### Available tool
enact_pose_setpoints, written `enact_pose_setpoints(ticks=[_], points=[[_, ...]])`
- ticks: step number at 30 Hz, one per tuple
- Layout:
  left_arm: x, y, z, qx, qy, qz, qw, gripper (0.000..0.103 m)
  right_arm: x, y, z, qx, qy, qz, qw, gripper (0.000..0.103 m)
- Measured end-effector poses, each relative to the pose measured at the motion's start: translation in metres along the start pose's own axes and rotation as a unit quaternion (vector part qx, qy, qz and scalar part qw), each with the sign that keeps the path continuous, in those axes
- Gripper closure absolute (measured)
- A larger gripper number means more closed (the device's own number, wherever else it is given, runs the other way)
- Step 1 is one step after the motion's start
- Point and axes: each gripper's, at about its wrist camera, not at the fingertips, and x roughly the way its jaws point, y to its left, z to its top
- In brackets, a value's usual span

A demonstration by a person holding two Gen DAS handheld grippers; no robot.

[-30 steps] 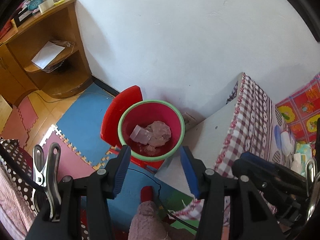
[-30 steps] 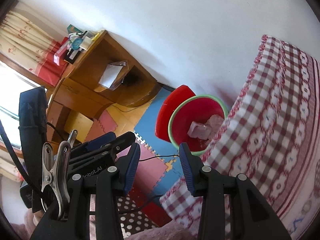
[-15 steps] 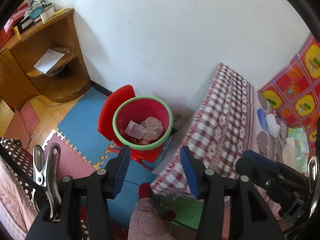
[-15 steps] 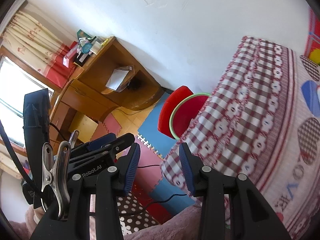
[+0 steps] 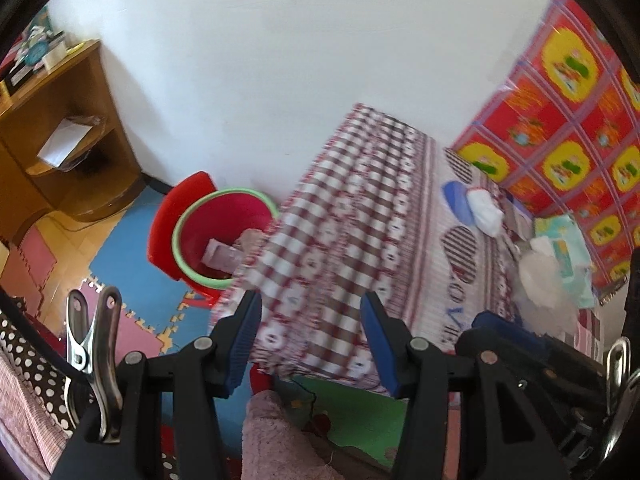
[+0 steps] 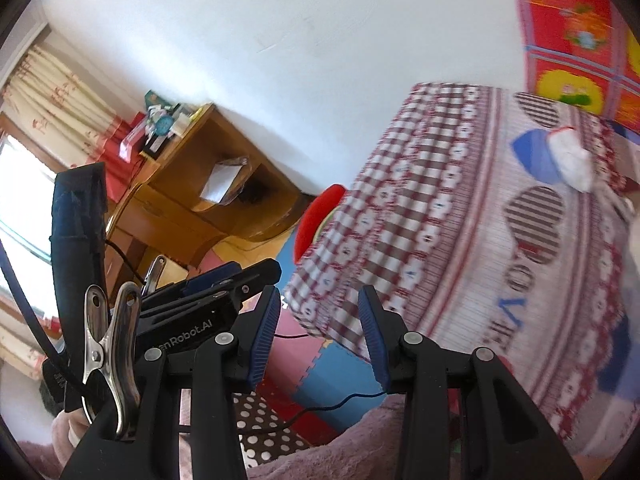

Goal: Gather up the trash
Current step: 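Move both open tools back toward the clear plastic bag on the bed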

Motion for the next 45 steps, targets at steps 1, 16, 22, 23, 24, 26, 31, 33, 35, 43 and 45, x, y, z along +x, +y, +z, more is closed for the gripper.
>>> enact_pose_setpoints(ticks=[1,16,22,23,24,26,31,33,35,43,45], points=[[0.000,-0.007,-0.002,0.004,0.001,-0.002,1.0000,0.050,-0.005,-0.004,-0.002,0.003,-0.003,-0.003,1.000,0.061],[0.004,-0.087,-0.013,0.050,0.007,-0.029,0.9983,0.050,-0.063,-0.053,-0.018,0.028,-0.037,-0.045,0.998,0.061],[0.005,-0.115,-0.014,0.078,0.016,-0.045,0.9958,0.050,-0.083,-0.073,-0.019,0.047,-0.054,-0.059,0.996,0.061],[0.005,-0.119,-0.013,0.082,0.016,-0.048,0.9954,0.050,-0.085,-0.076,-0.019,0.050,-0.057,-0.061,0.995,0.061],[0.006,-0.123,-0.013,0.086,0.017,-0.050,0.9949,0.050,-0.087,-0.078,-0.019,0.053,-0.059,-0.063,0.995,0.061],[0.009,-0.131,-0.011,0.095,0.020,-0.056,0.9937,0.050,-0.092,-0.083,-0.020,0.059,-0.063,-0.068,0.994,0.061],[0.018,-0.151,-0.006,0.116,0.029,-0.073,0.9901,0.050,-0.103,-0.097,-0.019,0.074,-0.074,-0.085,0.991,0.061],[0.023,-0.159,-0.003,0.128,0.035,-0.081,0.9879,0.050,-0.106,-0.103,-0.017,0.081,-0.077,-0.091,0.990,0.061],[0.027,-0.166,0.001,0.139,0.039,-0.089,0.9854,0.050,-0.110,-0.109,-0.016,0.091,-0.082,-0.099,0.988,0.061],[0.044,-0.182,0.017,0.170,0.048,-0.118,0.9772,0.050,-0.118,-0.129,-0.011,0.123,-0.100,-0.127,0.979,0.061],[0.049,-0.185,0.019,0.175,0.055,-0.121,0.9756,0.050,-0.118,-0.132,-0.011,0.129,-0.105,-0.134,0.977,0.061]])
